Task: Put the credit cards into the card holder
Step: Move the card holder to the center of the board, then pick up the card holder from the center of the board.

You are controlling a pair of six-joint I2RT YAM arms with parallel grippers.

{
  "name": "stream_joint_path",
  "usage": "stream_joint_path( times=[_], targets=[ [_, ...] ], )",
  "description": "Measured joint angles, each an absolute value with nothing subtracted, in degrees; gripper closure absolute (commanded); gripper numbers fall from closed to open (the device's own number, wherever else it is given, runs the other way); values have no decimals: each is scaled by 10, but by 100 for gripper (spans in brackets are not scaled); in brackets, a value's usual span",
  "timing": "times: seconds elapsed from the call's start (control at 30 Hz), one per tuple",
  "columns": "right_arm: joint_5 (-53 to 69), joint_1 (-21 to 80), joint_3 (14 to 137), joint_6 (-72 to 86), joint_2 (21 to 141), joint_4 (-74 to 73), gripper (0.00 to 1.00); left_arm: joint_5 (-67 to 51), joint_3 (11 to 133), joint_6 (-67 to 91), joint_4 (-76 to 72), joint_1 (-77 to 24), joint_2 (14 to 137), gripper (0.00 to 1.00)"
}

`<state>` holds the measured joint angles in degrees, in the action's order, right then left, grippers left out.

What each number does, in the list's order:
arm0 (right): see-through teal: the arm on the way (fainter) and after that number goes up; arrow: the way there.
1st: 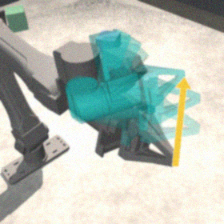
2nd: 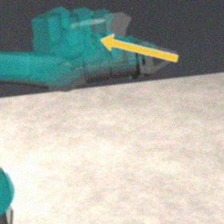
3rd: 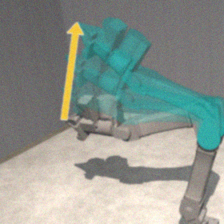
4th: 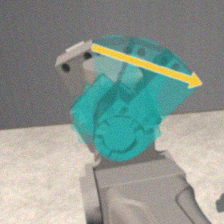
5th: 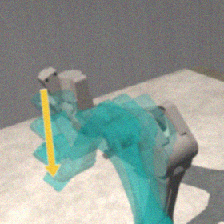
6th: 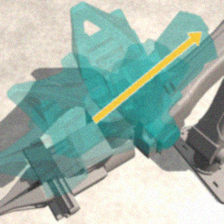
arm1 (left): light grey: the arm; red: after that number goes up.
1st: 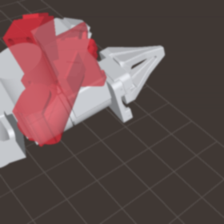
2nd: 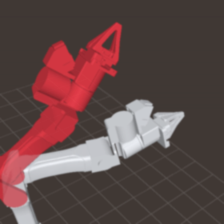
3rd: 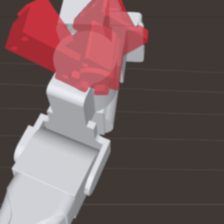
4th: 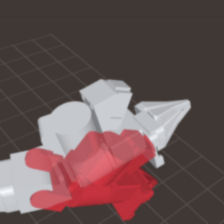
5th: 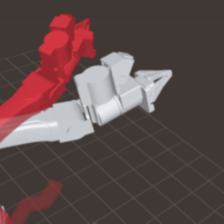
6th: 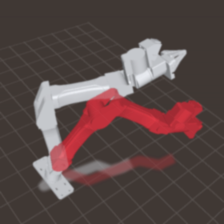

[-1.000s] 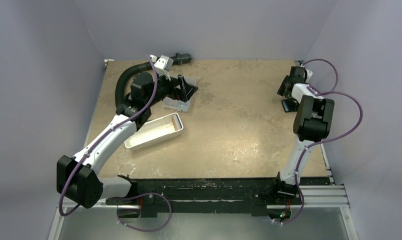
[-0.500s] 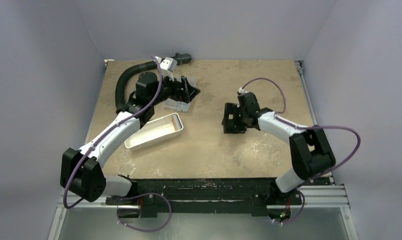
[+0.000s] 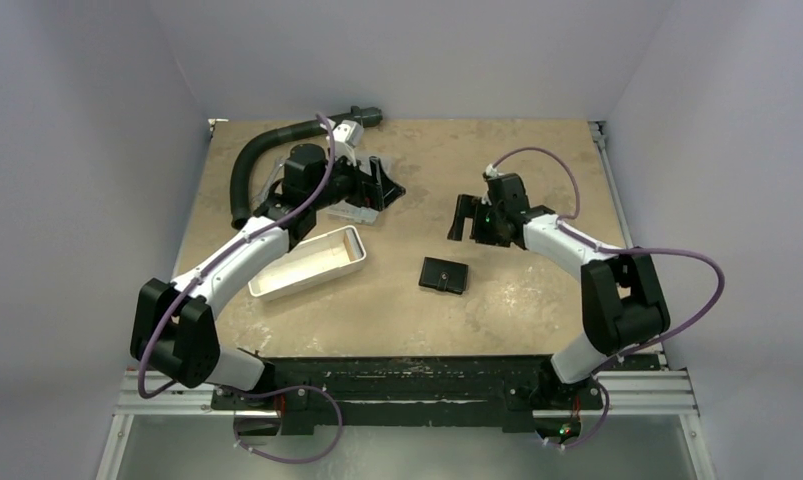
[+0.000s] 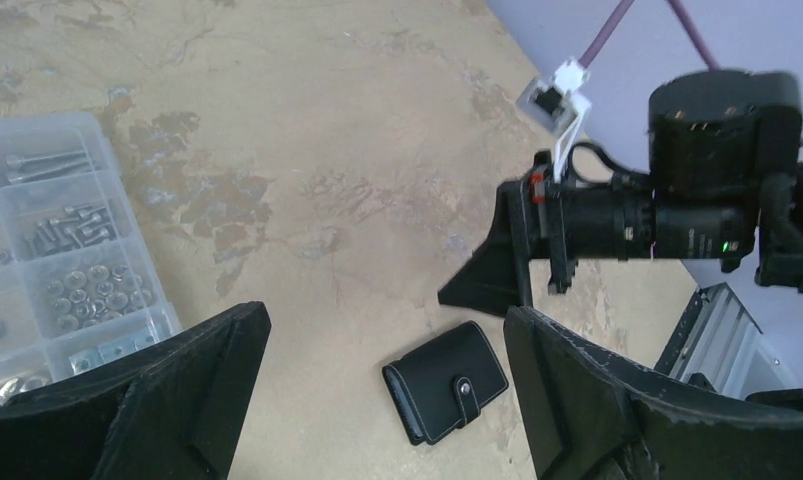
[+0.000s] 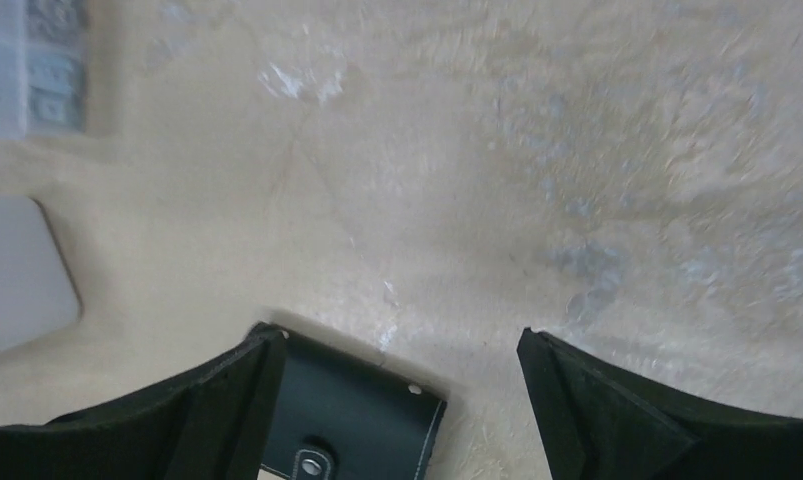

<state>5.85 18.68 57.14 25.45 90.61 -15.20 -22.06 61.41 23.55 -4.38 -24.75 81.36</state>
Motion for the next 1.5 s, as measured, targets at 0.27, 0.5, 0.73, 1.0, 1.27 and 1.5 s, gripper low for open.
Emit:
stream_joint_path(
  times=[0.27,0.5,0.73,1.0,1.27,1.5],
  targets=[
    [71,301,461,303,870,-148,1,-216,633,234,-16,-252,830,6],
    [144,445,428,361,762,-33,1,-212,635,234,-1,-252,838,7],
    [103,412,458,335,726,-43,16,-180,658,231,44,-255,839,15],
    [145,307,379,349,743,1,27,-105,654,247,100,-333,860,50],
    [227,313,298,389,814,142,40,72,577,338,221,-454,873,50],
    [284,313,276,428,905,285,40,161,580,419,238,-477,933,50]
  ],
)
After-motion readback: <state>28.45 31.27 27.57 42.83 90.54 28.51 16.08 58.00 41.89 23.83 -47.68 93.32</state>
